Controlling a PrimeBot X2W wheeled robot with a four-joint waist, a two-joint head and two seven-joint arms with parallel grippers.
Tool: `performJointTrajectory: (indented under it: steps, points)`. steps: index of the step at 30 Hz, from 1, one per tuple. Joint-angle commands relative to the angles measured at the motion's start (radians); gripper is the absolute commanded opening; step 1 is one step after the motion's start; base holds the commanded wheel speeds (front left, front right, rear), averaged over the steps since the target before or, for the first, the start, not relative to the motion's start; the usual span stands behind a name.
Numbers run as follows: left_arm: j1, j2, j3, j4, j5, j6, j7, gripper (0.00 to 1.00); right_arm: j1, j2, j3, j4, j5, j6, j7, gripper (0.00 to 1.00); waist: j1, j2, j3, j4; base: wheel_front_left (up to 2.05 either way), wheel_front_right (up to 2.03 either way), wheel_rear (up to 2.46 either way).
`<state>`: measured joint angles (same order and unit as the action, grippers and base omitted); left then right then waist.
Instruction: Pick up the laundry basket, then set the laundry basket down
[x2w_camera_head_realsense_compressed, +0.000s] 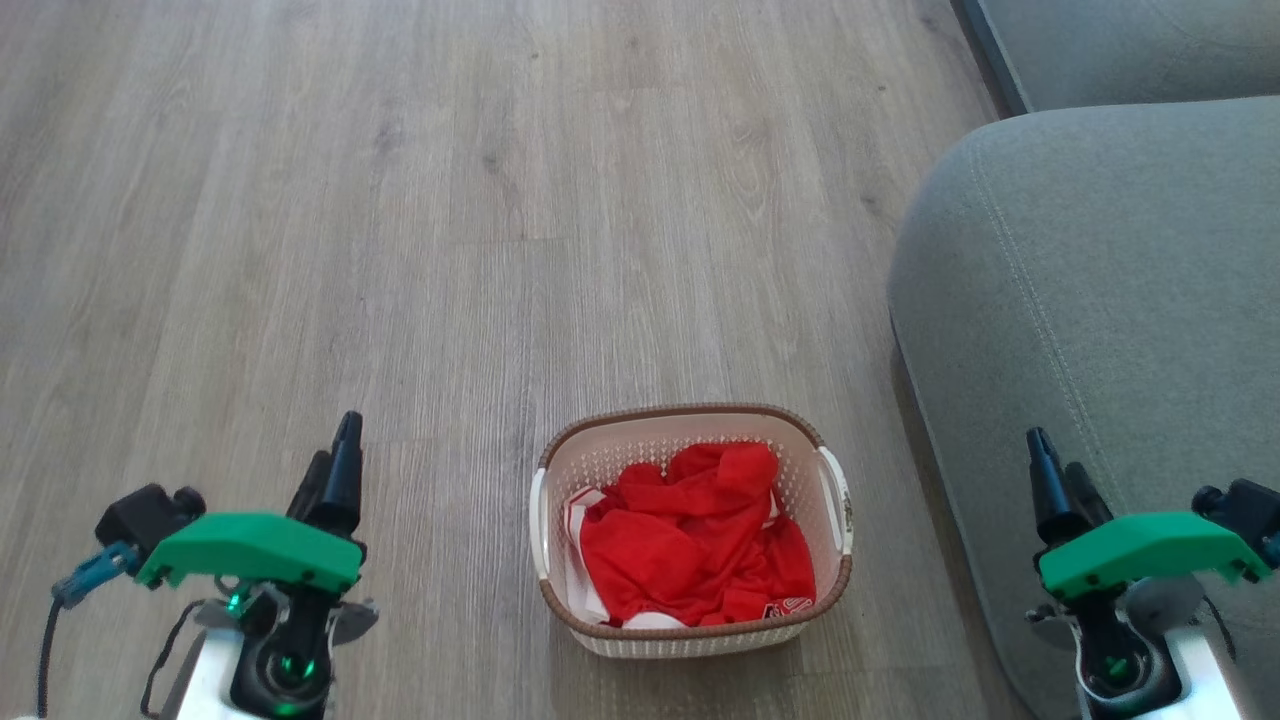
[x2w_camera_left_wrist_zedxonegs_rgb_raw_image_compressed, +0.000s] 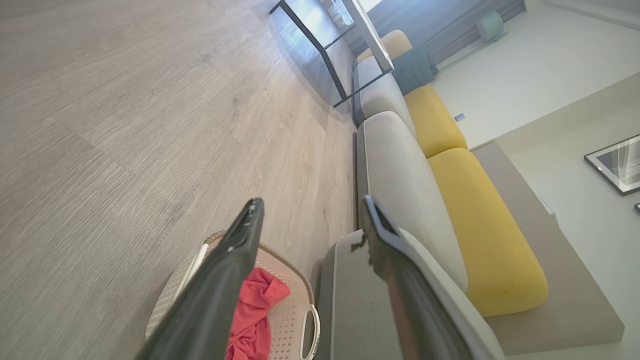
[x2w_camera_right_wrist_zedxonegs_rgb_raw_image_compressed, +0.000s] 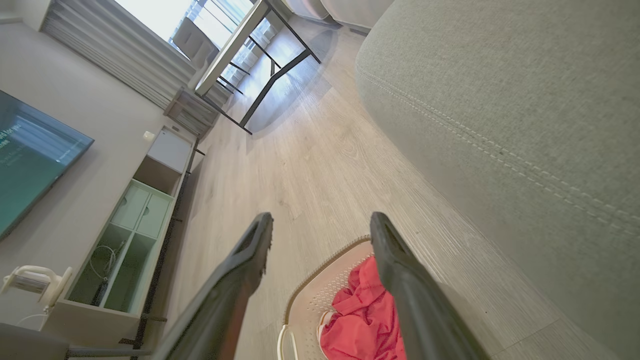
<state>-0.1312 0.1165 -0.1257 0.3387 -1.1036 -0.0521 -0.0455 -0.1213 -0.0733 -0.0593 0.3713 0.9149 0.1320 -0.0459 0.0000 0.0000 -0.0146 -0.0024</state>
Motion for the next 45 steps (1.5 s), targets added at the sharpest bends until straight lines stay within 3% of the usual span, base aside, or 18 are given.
performJointTrajectory:
  steps: [1, 45]
  points:
    - [-0.068, 0.025, 0.007, -0.026, 0.024, 0.003, -0.011, 1.0, -0.065, -0.026, 0.013, -0.026, -0.031, -0.001, -0.014, 1.0, 0.0, 0.0, 0.0, 0.0, 0.0, 0.0, 0.0]
    - [-0.209, 0.076, -0.134, 0.092, 0.437, 0.053, -0.145, 1.0, -0.184, -0.078, 0.126, 0.086, -0.506, -0.001, -0.144, 1.0, 0.0, 0.0, -0.01, -0.004, 0.0, 0.0, 0.0]
